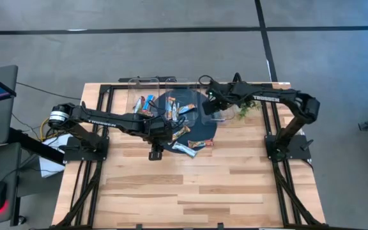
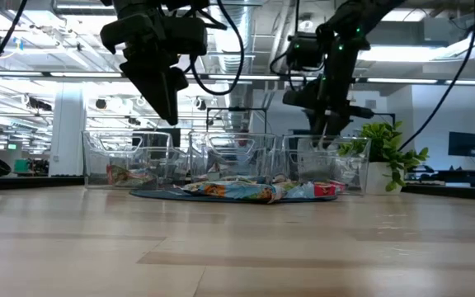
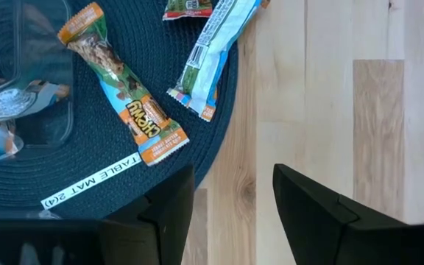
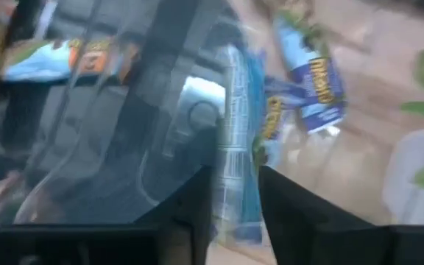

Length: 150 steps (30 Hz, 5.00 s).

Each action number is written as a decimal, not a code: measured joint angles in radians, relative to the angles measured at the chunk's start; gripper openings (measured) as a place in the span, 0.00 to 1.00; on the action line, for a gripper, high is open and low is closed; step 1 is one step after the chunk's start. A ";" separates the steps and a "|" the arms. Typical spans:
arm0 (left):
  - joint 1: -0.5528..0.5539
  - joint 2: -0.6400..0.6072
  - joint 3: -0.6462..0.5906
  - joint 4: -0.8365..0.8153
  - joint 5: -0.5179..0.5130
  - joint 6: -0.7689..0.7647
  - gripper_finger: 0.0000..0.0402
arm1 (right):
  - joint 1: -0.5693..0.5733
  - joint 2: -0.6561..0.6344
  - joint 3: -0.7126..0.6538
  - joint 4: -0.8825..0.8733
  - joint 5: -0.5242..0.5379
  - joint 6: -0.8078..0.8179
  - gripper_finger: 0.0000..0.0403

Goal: Pick and place Granola Bars by type
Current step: Put the blue granola bar into the right transparent bin, then put the yellow granola bar into the middle transparent bin

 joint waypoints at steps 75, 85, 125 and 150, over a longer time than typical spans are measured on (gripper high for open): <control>0.004 0.366 0.047 0.390 0.084 0.137 0.13 | 0.962 -0.587 0.000 -0.236 0.661 0.021 0.30; 0.007 0.258 0.236 0.336 -0.044 0.176 0.14 | 0.962 -0.587 -0.001 -0.236 0.661 0.021 0.30; 0.252 0.020 0.275 -0.058 -0.273 -0.007 0.46 | 0.891 -0.416 -0.002 -0.257 0.660 0.040 0.30; 0.228 -0.182 0.217 -0.352 -0.469 -0.120 0.45 | 0.845 -0.432 -0.001 -0.209 0.653 0.040 0.30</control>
